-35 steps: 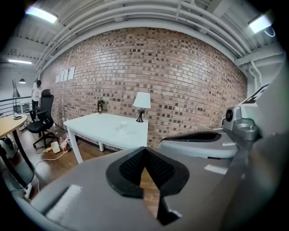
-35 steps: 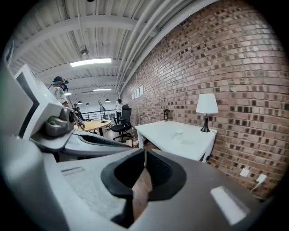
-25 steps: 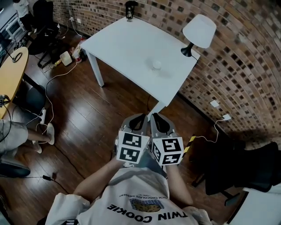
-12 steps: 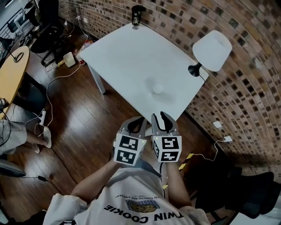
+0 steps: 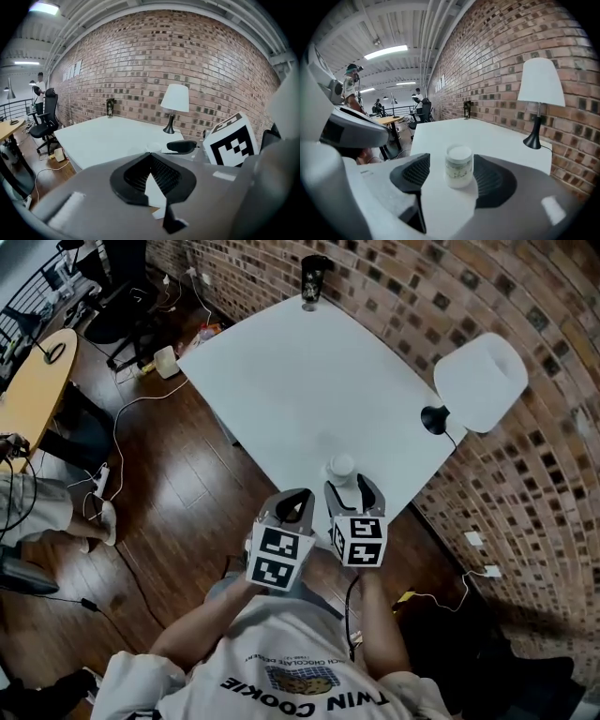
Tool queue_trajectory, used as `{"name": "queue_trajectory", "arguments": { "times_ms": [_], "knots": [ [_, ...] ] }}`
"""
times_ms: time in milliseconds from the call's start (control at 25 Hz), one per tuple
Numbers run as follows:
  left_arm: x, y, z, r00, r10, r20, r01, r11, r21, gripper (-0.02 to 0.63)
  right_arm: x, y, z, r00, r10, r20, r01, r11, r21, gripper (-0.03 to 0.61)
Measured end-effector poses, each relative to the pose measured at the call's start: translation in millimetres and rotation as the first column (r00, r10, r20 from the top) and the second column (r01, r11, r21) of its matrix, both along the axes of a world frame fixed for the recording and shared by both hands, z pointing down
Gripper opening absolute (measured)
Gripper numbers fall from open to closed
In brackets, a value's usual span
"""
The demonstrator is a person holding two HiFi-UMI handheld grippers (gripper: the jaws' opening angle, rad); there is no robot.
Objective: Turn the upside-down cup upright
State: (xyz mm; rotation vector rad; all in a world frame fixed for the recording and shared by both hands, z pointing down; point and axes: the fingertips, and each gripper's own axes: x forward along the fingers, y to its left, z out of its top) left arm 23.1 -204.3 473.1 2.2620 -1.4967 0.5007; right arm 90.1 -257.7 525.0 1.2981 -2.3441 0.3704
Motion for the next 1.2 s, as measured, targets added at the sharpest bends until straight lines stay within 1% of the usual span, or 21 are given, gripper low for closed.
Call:
{"name": "queue_trajectory", "arguments": {
  "times_ms": [80,200,320,520,640,720,800,840,920,1000,1080,1200],
  "knots": [
    [-8,-5,2,1.0,-0.02,0.008,0.02,1.0,-0.008,0.005,-5,-11,18,1.0,-0.023,-0.017,0.023,1.0,-0.016,0.305],
    [-18,-16,6,0.999,-0.038,0.011,0.038,0.999,-0.018,0.005,-7,-24,40,0.998,-0.042,-0.05,0.04,0.998,-0.046,0.311],
    [-25,-28,9,0.999,-0.043,0.012,0.043,0.999,-0.028,0.005,-7,-35,49,0.996,-0.039,-0.077,0.034,0.998,-0.058,0.311],
    [-33,-42,14,1.0,-0.007,0.001,0.007,0.999,-0.048,0.005,-12,-42,53,0.987,-0.044,-0.156,0.039,0.999,-0.036,0.304],
    [-44,-51,9,1.0,0.012,-0.008,-0.012,0.999,-0.036,0.005,-19,-41,50,0.985,-0.046,-0.169,0.042,0.999,-0.027,0.293],
    [-48,-54,7,0.999,0.029,-0.02,-0.03,0.999,-0.028,0.005,-20,-39,47,0.978,-0.048,-0.202,0.045,0.999,-0.02,0.291],
    [-51,-55,5,0.998,0.052,-0.034,-0.053,0.998,-0.02,0.005,-21,-35,41,0.969,-0.062,-0.24,0.054,0.998,-0.037,0.29],
    [-53,-55,5,0.997,0.063,-0.039,-0.063,0.998,-0.015,0.005,-24,-33,37,0.963,-0.077,-0.259,0.064,0.996,-0.06,0.29],
    [-58,-58,4,0.996,0.078,-0.052,-0.078,0.997,-0.011,0.005,-29,-29,29,0.944,-0.131,-0.302,0.093,0.986,-0.136,0.29],
    [-59,-63,5,0.994,0.085,-0.065,-0.086,0.996,-0.014,0.005,-31,-27,22,0.918,-0.2,-0.343,0.121,0.964,-0.237,0.29],
    [-57,-68,5,0.993,0.094,-0.075,-0.096,0.995,-0.017,0.005,-30,-25,17,0.89,-0.27,-0.366,0.14,0.928,-0.345,0.29],
    [-51,-70,4,0.989,0.119,-0.091,-0.121,0.993,-0.012,0.005,-21,-21,16,0.844,-0.361,-0.397,0.14,0.862,-0.487,0.29]
  ]
}}
